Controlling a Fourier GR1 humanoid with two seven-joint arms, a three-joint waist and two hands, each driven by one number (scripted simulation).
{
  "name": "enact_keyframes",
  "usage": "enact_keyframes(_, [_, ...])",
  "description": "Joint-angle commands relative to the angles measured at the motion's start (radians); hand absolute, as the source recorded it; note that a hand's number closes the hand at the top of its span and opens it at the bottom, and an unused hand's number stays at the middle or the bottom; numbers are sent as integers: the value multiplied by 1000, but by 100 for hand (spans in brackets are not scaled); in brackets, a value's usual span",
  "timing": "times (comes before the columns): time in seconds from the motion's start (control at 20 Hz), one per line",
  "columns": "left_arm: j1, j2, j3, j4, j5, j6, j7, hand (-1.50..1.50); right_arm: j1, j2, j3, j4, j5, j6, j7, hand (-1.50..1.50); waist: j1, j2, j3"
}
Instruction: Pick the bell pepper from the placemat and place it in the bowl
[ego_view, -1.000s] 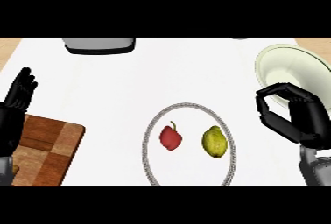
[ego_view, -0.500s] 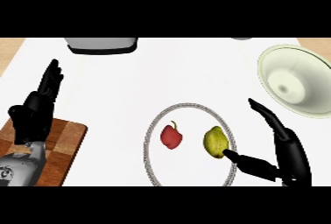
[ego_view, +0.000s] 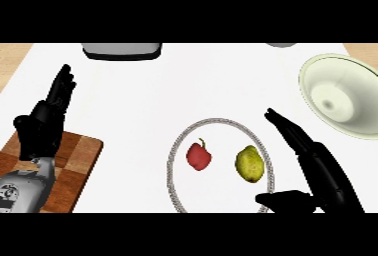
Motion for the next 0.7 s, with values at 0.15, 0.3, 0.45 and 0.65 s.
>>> enact_keyframes(0.15, [-25, -4, -1, 16, -12, -19, -8, 0, -290, 103, 151, 19, 87, 262, 450, -150, 21, 4, 1])
enact_keyframes(0.3, [-45, -29, -3, 29, -29, -1, 17, 0, -372, 197, 176, 33, 26, 366, 569, -150, 10, 2, 3])
enact_keyframes(0.45, [16, -28, 7, -1, -37, -12, -14, 0, -455, 273, 157, 154, 5, 423, 577, -150, 12, 3, 4])
enact_keyframes(0.65, [19, -71, -25, -40, -93, 27, 30, 0, -474, 371, 196, 283, 52, 444, 580, -150, 6, 2, 5])
